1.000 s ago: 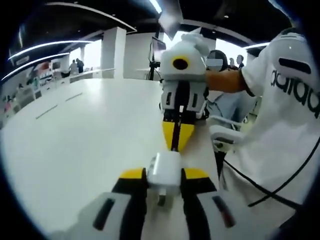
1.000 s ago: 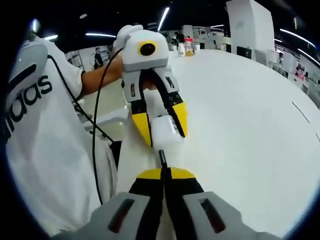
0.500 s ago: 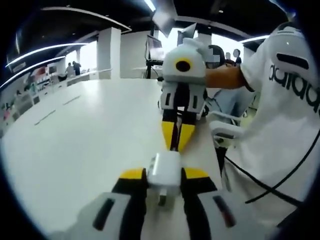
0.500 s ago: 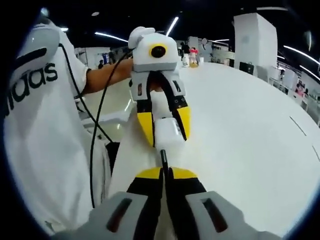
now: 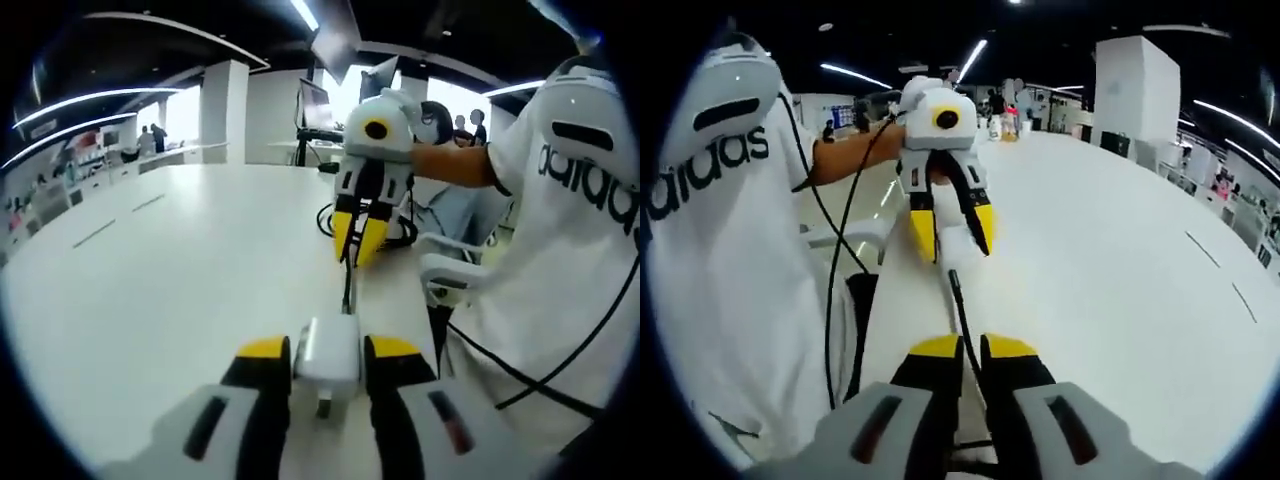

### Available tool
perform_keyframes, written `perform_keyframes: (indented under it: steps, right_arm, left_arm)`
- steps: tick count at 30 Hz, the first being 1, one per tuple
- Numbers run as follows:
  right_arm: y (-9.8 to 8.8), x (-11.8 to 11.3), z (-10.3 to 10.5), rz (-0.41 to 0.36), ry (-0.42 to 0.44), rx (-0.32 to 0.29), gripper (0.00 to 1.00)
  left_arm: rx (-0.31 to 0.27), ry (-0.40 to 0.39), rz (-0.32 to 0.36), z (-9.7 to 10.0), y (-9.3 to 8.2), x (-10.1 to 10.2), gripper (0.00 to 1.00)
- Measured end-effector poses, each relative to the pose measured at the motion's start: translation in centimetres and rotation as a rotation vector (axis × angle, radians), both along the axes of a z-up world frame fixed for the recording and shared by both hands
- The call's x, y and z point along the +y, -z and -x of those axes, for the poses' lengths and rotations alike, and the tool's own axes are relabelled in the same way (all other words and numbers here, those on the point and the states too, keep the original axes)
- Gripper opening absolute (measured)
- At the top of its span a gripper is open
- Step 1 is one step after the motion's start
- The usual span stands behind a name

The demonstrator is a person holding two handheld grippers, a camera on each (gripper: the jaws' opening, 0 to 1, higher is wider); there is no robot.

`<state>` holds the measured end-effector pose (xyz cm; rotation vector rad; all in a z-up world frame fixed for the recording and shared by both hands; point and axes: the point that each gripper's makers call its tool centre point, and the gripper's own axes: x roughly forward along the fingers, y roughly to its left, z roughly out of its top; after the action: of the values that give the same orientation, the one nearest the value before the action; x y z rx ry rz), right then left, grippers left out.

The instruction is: Plug the desk Type‑C cable into the charger adapter.

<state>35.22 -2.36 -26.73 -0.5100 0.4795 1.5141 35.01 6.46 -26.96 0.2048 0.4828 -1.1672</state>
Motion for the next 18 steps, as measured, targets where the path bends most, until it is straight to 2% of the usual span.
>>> perform_keyframes:
  steps: [9, 18]
  right_arm:
    - [0.0, -5.6, -1.5, 0.065, 0.109, -0.037, 0.06]
    - [1.2, -9.5, -2.1, 0.125, 0.182, -0.031, 0.06]
  left_arm:
    - [-0.004, 0.01, -0.021, 0.3, 0.3, 0.2, 0.29]
    - [-0.012, 0.009, -0.02, 0.3, 0.1, 0.0, 0.29]
